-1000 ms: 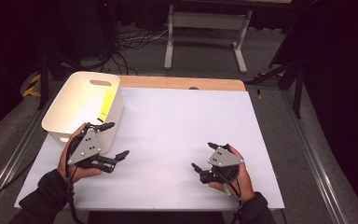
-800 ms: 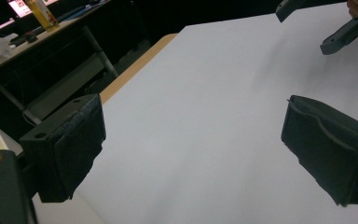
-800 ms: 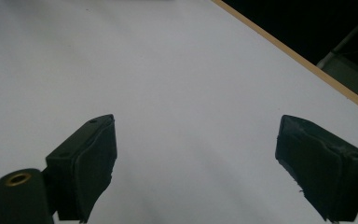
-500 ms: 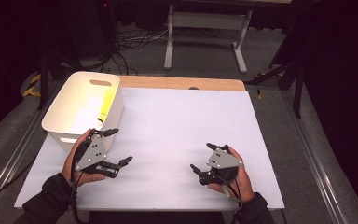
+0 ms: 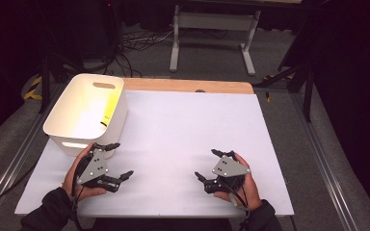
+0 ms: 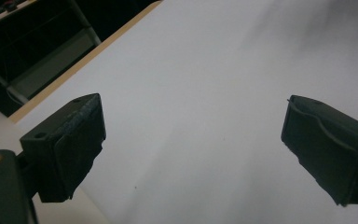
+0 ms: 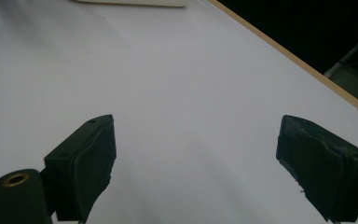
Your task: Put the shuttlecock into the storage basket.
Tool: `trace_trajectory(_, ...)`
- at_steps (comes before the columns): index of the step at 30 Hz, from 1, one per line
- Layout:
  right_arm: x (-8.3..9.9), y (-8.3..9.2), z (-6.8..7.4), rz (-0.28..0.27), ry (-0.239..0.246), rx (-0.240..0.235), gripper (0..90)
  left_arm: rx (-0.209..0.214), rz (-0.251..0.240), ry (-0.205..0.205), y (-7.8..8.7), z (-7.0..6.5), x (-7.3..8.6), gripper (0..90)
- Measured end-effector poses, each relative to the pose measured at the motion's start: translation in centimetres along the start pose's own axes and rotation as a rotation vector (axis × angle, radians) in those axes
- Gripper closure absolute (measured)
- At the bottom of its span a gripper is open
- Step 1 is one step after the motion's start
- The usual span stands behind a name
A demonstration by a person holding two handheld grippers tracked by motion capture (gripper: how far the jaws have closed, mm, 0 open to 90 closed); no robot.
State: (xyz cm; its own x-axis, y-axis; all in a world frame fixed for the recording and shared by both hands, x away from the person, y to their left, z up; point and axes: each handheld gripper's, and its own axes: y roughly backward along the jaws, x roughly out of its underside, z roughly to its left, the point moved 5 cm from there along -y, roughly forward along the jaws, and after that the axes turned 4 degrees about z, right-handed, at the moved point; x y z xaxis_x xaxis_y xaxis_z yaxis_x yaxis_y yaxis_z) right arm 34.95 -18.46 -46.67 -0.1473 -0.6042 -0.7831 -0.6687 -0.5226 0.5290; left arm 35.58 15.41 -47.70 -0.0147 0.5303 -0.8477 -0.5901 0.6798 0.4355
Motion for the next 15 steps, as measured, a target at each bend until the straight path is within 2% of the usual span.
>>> trace_trajectory(4,0.2,-0.1,0.3,-0.004,0.000,-0.011,12.6,-0.003,0.013,0.035,0.2,-0.1,1.2,6.0)
trace_trajectory(6,0.3,-0.2,0.5,0.001,0.006,-0.016,12.5,0.014,0.019,0.057,0.3,-0.2,1.9,5.7)
trace_trajectory(8,0.3,-0.3,0.6,0.001,0.007,-0.021,12.5,0.016,0.036,0.055,0.5,-0.3,2.4,4.6)
trace_trajectory(12,0.5,-0.5,1.0,0.004,0.007,-0.030,11.2,0.025,0.037,0.087,0.9,-0.4,3.2,3.5)
trace_trajectory(15,0.5,-0.6,1.1,0.010,0.023,-0.026,10.9,0.020,0.051,0.080,1.1,-0.5,3.5,2.8)
